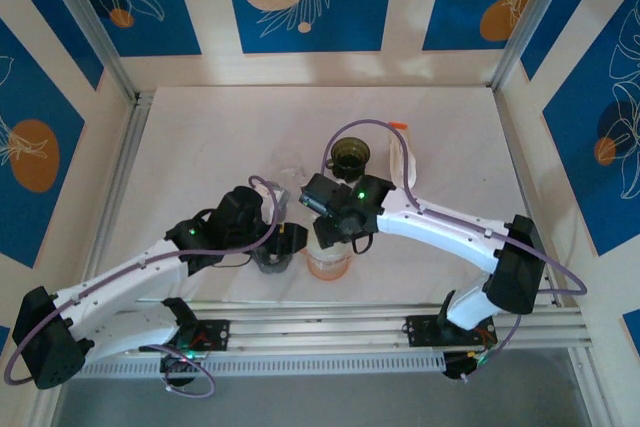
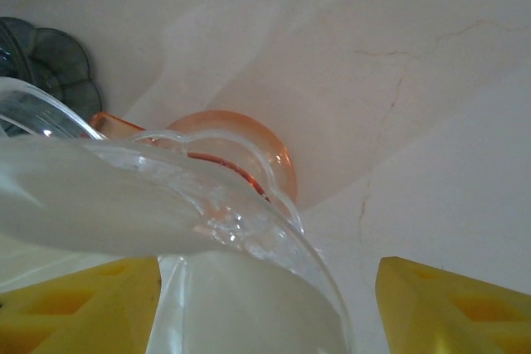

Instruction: Place the coffee filter in the dripper

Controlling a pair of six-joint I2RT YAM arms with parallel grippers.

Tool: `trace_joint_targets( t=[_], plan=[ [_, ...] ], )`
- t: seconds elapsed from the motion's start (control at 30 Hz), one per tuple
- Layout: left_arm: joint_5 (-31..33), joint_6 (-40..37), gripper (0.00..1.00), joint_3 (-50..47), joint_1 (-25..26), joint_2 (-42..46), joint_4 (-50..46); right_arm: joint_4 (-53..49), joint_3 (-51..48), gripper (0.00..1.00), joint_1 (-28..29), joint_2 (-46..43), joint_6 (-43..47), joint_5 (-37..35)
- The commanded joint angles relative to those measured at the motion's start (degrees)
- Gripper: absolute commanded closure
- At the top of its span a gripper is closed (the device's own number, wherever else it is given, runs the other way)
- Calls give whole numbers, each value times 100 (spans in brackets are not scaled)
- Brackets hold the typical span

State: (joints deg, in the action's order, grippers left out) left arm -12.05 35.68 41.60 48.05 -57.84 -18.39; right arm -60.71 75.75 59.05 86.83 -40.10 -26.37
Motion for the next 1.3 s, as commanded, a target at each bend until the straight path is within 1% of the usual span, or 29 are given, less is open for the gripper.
trace_joint_targets(
  t=[0.0,0.43,0.67,0.83,1.03,1.27],
  plan=[
    [-78,35,32,-42,68,27,74,118,-90,31,-117,139,72,296],
    [-87,65,31,-80,77,11,93,339,-399,32,-130,500,21,317],
    [-105,88,28,-108,68,10,148,383,-482,32,-113,544,-20,240],
    [-98,90,29,-123,74,-38,155,352,-447,32,-63,470,-51,168],
    [-129,108,32,-144,73,-104,206,264,-370,32,-20,284,-112,34],
    [-131,141,34,-153,73,-142,235,49,-155,32,17,-91,-199,-214]
  ],
)
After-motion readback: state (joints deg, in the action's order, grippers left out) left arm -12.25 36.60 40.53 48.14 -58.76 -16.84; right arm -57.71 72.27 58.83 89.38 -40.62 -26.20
